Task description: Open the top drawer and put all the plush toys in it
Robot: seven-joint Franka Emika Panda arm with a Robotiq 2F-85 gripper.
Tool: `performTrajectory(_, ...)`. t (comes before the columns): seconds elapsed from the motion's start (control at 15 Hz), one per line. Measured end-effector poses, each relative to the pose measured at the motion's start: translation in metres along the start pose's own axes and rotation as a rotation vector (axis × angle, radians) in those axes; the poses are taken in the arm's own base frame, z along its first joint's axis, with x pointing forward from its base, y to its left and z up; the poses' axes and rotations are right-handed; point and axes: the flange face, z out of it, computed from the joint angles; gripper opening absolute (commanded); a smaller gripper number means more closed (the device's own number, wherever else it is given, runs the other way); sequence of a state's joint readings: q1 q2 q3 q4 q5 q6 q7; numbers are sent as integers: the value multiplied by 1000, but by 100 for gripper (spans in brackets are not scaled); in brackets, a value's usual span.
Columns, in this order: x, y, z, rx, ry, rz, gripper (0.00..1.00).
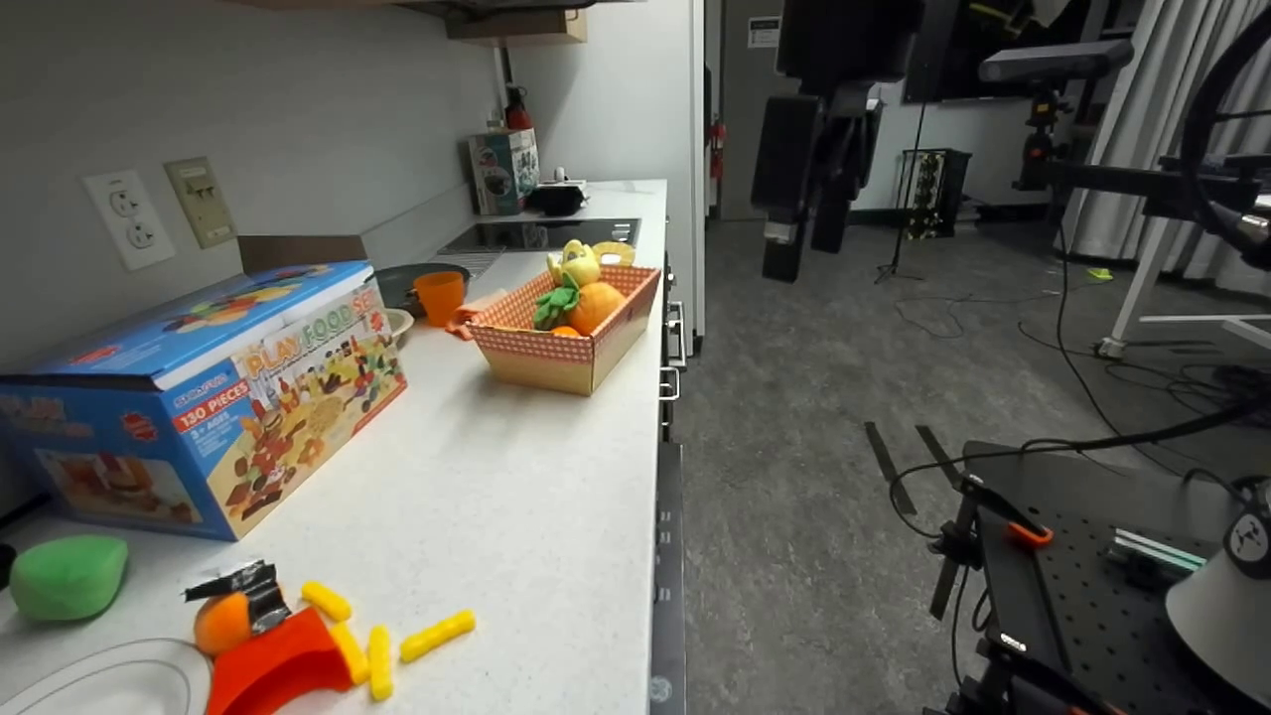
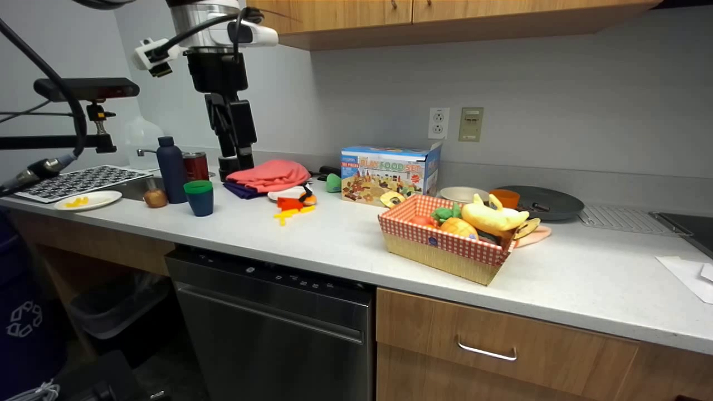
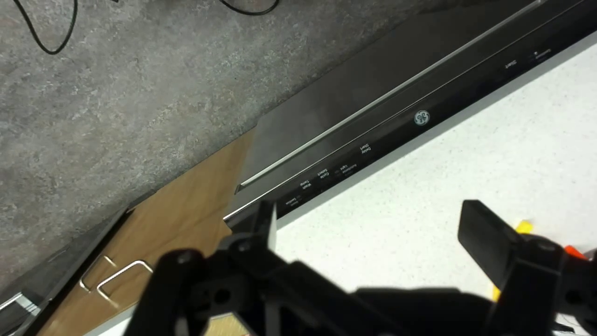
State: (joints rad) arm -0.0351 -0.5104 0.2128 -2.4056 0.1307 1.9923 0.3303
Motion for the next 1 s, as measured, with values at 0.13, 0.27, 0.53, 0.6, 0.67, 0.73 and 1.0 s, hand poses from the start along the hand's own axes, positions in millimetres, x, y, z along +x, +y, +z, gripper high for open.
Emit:
performTrajectory(0.13, 0, 0, -1, 1, 3, 0, 100)
performTrajectory(0.27, 1, 2, -1, 2, 0, 6, 100)
performTrajectory(0.53, 26, 55, 11, 32, -38, 157, 100)
performTrajectory(0.6, 35, 78, 16, 43, -44, 210, 100)
performTrajectory(0.67, 43, 102, 22, 53, -48, 264, 100)
performTrajectory(0.73, 51, 125, 30, 61, -49, 317, 100)
performTrajectory(1.0, 77, 193, 68, 73, -38, 488, 100)
